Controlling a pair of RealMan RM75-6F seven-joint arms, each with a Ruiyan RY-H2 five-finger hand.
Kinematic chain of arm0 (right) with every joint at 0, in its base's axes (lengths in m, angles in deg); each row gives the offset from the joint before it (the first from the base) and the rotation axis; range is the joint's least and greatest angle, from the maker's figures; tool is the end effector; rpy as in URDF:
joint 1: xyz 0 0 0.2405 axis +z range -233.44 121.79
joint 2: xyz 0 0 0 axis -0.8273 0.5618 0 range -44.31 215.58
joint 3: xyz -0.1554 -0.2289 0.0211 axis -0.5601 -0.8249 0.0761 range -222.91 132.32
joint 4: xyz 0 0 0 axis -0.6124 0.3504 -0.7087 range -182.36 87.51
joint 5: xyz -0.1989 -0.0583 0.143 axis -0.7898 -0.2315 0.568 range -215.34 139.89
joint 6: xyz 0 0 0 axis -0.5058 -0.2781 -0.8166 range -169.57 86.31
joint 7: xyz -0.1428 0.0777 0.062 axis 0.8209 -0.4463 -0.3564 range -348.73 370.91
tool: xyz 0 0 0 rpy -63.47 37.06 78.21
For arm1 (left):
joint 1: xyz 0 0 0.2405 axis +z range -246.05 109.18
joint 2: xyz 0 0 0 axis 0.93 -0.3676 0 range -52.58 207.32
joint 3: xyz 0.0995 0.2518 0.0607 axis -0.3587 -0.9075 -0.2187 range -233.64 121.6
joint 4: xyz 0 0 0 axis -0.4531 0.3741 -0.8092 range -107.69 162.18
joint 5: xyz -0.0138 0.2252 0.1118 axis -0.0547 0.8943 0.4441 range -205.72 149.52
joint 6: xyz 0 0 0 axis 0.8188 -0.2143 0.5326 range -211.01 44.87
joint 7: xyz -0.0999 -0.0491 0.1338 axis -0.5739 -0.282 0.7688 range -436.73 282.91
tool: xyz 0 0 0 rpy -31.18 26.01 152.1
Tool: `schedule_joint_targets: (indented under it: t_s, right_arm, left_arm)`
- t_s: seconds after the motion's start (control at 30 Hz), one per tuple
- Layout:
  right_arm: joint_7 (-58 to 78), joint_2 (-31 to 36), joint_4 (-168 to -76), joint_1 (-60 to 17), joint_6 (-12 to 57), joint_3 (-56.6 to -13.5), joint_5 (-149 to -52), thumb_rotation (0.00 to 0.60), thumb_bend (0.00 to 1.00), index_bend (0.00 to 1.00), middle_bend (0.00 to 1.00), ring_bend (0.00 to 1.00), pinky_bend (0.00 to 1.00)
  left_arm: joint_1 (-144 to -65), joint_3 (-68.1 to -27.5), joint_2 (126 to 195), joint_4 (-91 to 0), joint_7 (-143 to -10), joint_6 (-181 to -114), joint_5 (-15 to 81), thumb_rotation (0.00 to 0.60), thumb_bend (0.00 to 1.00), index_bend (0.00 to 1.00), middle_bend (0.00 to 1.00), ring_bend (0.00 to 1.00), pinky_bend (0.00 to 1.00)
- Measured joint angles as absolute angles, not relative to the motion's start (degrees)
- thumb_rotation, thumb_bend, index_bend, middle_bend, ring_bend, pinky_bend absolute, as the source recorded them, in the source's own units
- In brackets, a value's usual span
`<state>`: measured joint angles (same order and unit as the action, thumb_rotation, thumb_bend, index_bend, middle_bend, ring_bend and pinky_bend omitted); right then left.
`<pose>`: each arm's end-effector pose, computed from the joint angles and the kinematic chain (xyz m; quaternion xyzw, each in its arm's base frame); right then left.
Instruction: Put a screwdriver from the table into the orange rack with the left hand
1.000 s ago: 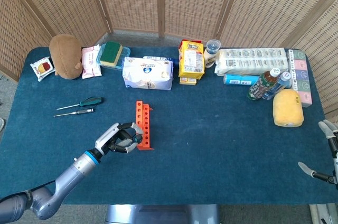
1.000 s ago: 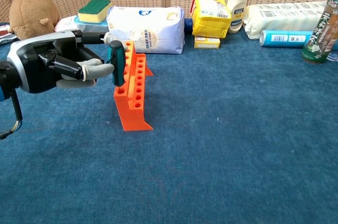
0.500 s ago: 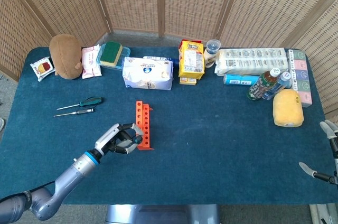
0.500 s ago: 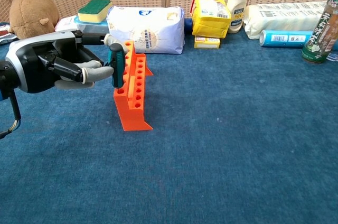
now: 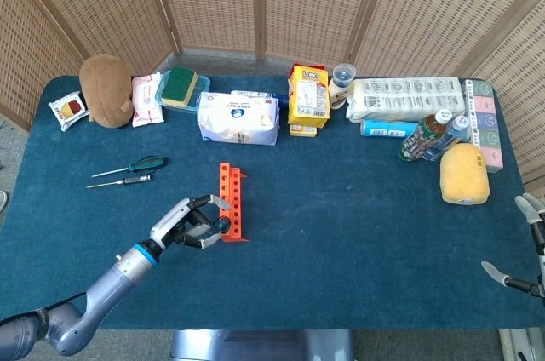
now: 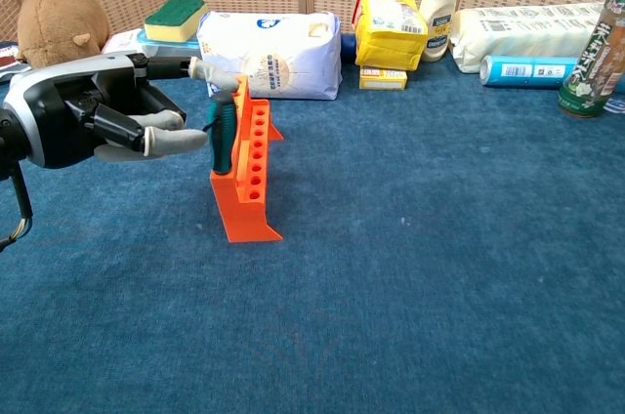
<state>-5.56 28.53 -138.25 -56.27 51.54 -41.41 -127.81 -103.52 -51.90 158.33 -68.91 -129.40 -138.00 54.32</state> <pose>-0.3561 -0.1869 0.1962 0.5455 -0.3887 0.4664 0.5778 -0.1571 0.3134 -0.0555 -0.4783 -0.7253 -0.4917 0.0588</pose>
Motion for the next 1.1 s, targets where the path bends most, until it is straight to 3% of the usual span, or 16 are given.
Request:
schedule_joint_targets:
  t_s: [0.4, 0.57, 0.63, 0.7, 0.83, 0.9, 0.97, 1.03, 1.1]
  right_arm:
    - [-5.2, 28.4, -138.2, -56.2, 51.4, -41.4, -127.8, 0.519, 0.01, 0.03, 0.06, 0.05, 0.00]
    - [-4.6, 28.3, -138.4, -56.2, 51.4, -41.5, -127.9, 0.518, 0.01, 0.03, 0.06, 0.05, 0.00]
    - [-4.5, 28.3, -138.5, -56.2, 51.4, -41.5, -128.0, 0.518, 0.01, 0.03, 0.06, 0.05, 0.00]
    - [-4.1, 28.2, -138.5, -56.2, 51.4, -41.5, -128.0, 0.520, 0.01, 0.03, 0.06, 0.05, 0.00]
    - [-3.3, 28.0, -138.7, -56.1, 51.3, -41.5, -128.0, 0.522, 0.01, 0.03, 0.06, 0.05, 0.00]
    - [-2.7, 27.9, -138.9, -56.1, 51.3, -41.5, -128.1, 0.522, 0.01, 0.03, 0.06, 0.05, 0.00]
    - [-2.1, 27.7, -139.0, -56.1, 51.3, -41.6, -128.1, 0.523, 0.01, 0.03, 0.06, 0.05, 0.00]
    - [-1.4, 27.6, -139.1, -56.1, 51.3, -41.6, -128.2, 0.520, 0.01, 0.03, 0.06, 0.05, 0.00]
    - [-0.4, 27.3, -139.4, -56.1, 51.4, -41.6, -128.4, 0.519, 0.01, 0.03, 0.06, 0.05, 0.00]
  left_arm:
    - [-102.2, -51.7, 156.0, -71.2, -129.9, -141.3, 56.7, 0.600, 0.27, 0.30, 1.00, 1.00, 1.00]
    - [-100.4, -52.1, 152.2, -73.2, -126.4, -145.3, 58.7, 0.600, 0.20, 0.21, 0.98, 0.98, 0.98]
    - [-99.5, -52.3, 151.0, -73.9, -124.2, -147.0, 59.1, 0.600, 0.17, 0.14, 0.88, 0.90, 0.90]
    - [-98.2, -52.6, 149.3, -74.4, -121.3, -149.1, 59.5, 0.600, 0.15, 0.07, 0.67, 0.77, 0.77]
    - [-95.4, -53.5, 146.4, -74.5, -115.0, -153.3, 60.4, 0.600, 0.12, 0.02, 0.43, 0.63, 0.62]
    - [-93.6, -54.1, 145.3, -73.6, -111.4, -155.6, 60.9, 0.600, 0.10, 0.00, 0.28, 0.51, 0.52]
    - [-91.9, -54.9, 144.2, -72.4, -108.0, -157.5, 61.3, 0.600, 0.08, 0.00, 0.10, 0.25, 0.40]
    - [-90.4, -55.8, 143.1, -71.4, -105.2, -158.7, 61.5, 0.600, 0.07, 0.00, 0.02, 0.10, 0.33]
    - [-88.1, -56.9, 142.0, -70.2, -101.8, -160.7, 61.5, 0.600, 0.06, 0.00, 0.00, 0.04, 0.26]
